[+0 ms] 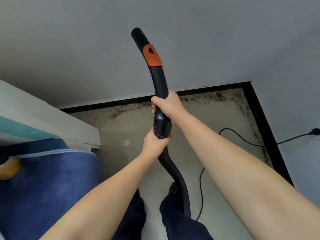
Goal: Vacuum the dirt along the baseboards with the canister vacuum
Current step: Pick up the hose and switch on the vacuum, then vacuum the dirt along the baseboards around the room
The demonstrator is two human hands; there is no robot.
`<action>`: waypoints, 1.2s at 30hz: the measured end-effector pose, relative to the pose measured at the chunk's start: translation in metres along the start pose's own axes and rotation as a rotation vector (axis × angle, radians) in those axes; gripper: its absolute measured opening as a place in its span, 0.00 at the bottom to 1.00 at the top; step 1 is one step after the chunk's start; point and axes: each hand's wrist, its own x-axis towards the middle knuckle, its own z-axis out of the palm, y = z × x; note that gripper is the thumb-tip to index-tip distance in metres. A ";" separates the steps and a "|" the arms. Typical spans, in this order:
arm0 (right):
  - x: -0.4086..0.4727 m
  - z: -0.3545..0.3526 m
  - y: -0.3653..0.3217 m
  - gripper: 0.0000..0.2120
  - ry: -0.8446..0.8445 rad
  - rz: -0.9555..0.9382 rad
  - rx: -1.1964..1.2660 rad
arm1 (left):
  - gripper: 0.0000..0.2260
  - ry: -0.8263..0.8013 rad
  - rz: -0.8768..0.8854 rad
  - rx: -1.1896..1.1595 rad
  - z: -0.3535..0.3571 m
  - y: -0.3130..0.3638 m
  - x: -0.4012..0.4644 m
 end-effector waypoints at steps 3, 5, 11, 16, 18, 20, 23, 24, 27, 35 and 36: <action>0.025 0.004 0.048 0.05 0.016 0.006 0.029 | 0.07 -0.039 0.008 0.023 0.008 -0.042 0.036; 0.044 0.014 0.077 0.05 0.023 -0.014 0.041 | 0.05 -0.060 0.012 0.022 0.009 -0.067 0.060; 0.114 0.047 0.168 0.07 -0.033 -0.052 -0.045 | 0.06 -0.172 -0.039 -0.147 0.022 -0.147 0.128; 0.175 0.082 0.271 0.05 -0.095 0.010 -0.132 | 0.02 -0.215 -0.139 -0.315 0.046 -0.235 0.181; 0.200 0.093 0.302 0.05 -0.062 0.101 -0.127 | 0.03 -0.241 -0.178 -0.315 0.046 -0.259 0.204; 0.218 0.101 0.319 0.06 -0.024 0.160 -0.060 | 0.02 -0.273 -0.213 -0.314 0.036 -0.268 0.221; 0.221 0.112 0.329 0.09 0.009 0.200 0.043 | 0.02 -0.325 -0.237 -0.272 0.014 -0.276 0.225; 0.218 0.115 0.331 0.10 0.017 0.210 0.062 | 0.02 -0.345 -0.233 -0.255 0.009 -0.279 0.223; 0.213 0.118 0.339 0.12 -0.011 0.249 0.119 | 0.02 -0.368 -0.225 -0.228 0.006 -0.294 0.222; 0.239 0.133 0.380 0.10 -0.104 0.361 0.178 | 0.06 -0.295 -0.314 -0.289 0.007 -0.328 0.246; 0.240 0.134 0.383 0.09 -0.086 0.364 0.174 | 0.06 -0.284 -0.327 -0.297 0.008 -0.329 0.246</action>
